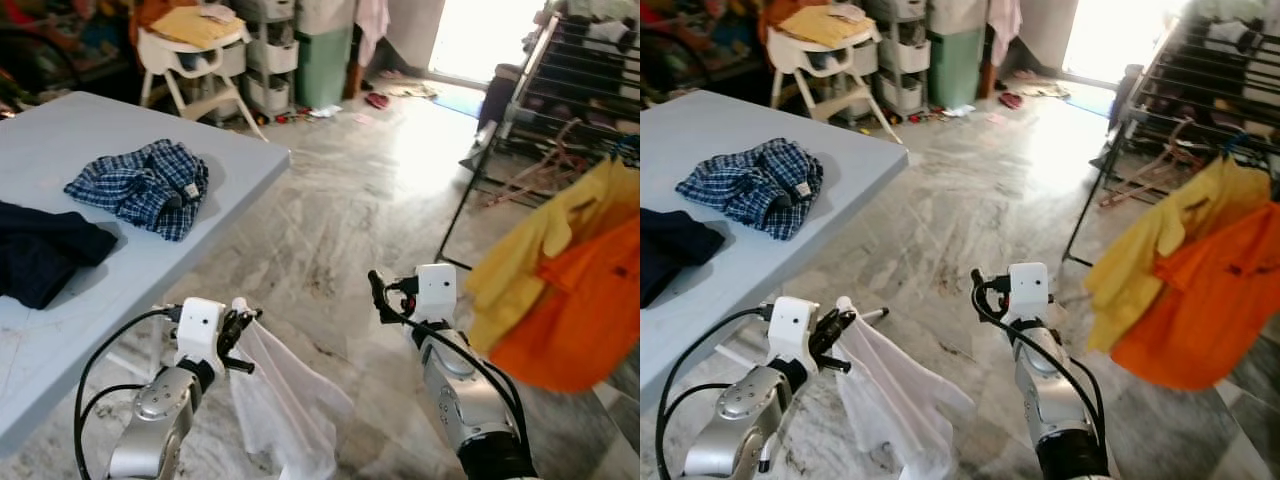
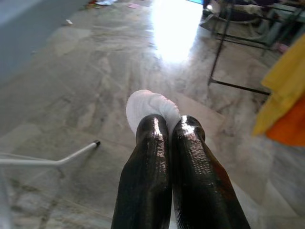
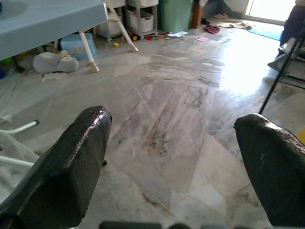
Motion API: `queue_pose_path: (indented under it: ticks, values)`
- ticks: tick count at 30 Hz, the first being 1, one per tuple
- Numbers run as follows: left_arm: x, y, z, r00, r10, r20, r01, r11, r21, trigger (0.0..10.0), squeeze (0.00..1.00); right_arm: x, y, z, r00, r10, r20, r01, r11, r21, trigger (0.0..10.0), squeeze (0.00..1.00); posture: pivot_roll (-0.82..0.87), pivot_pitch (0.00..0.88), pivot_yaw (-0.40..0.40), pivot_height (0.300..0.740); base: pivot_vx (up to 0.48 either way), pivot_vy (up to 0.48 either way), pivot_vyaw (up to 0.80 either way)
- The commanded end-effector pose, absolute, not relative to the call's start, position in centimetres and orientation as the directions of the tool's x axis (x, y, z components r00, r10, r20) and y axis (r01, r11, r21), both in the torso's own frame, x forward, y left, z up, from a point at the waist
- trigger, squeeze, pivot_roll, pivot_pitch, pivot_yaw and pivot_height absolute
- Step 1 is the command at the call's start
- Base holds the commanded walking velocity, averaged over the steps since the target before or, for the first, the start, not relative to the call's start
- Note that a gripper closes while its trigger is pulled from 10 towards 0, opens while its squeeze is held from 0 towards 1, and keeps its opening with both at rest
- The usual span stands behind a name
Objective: Hang hanger
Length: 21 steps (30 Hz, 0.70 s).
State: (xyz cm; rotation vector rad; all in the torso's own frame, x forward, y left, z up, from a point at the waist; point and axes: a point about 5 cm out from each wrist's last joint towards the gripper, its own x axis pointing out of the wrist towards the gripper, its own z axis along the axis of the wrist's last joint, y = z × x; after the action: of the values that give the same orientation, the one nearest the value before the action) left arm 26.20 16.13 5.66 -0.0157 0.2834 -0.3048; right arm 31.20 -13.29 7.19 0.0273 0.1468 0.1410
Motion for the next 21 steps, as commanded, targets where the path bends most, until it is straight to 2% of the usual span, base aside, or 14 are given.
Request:
queue_pose_path:
  ticks: [1,21]
  values:
    - [26.4,15.7,6.6,0.922,-0.317,-0.221,0.312,0.948,-0.058,10.0,0.0,31.5,-13.5,7.5,0.981,0.139,-0.136,-0.136,0.99,0.031,10.0,0.0,0.01,0.0,-0.015,0.74,0.0,0.0,0.0]
    - [26.1,14.6,6.9,0.898,-0.397,-0.19,0.387,0.918,-0.085,10.0,0.0,31.6,-13.2,7.4,0.984,0.124,-0.126,-0.12,0.992,0.04,10.0,0.0,0.0,0.0,0.022,0.74,0.0,0.0,0.0]
